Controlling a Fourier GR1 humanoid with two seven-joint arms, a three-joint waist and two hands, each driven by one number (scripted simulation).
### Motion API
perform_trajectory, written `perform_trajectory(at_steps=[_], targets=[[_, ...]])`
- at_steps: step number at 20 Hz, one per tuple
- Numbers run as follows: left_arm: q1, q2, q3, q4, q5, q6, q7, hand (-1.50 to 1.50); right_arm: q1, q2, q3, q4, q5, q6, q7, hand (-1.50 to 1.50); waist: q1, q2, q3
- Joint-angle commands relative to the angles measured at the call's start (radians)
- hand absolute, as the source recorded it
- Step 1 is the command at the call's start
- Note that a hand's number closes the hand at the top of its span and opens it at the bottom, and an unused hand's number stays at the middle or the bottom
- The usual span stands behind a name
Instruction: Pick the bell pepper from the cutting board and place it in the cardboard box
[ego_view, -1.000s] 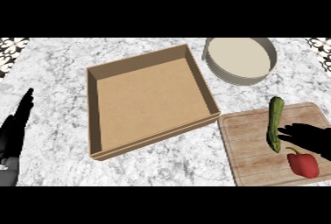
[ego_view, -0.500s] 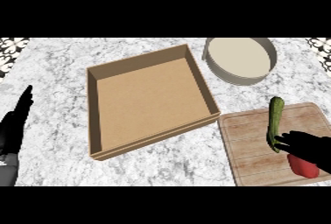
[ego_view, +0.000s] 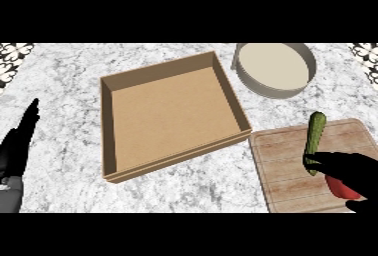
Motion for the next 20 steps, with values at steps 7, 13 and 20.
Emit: perform_trajectory(at_steps=[7,13,20], targets=[[0.013,-0.017,0.025,-0.028,-0.017,-0.018,0.006,0.0,-0.065,0.134,-0.034,0.113,0.121,-0.265,-0.016,1.5,0.002,0.007,0.007],[0.032,-0.021,0.034,-0.02,-0.02,0.021,0.027,0.0,0.095,0.488,-0.17,-0.034,0.009,-0.186,0.549,1.5,-0.083,-0.006,0.003],[0.063,-0.007,0.029,-0.042,-0.025,0.002,0.018,0.0,0.201,0.711,-0.002,-0.416,0.3,-0.274,0.973,1.5,-0.037,-0.008,0.001]])
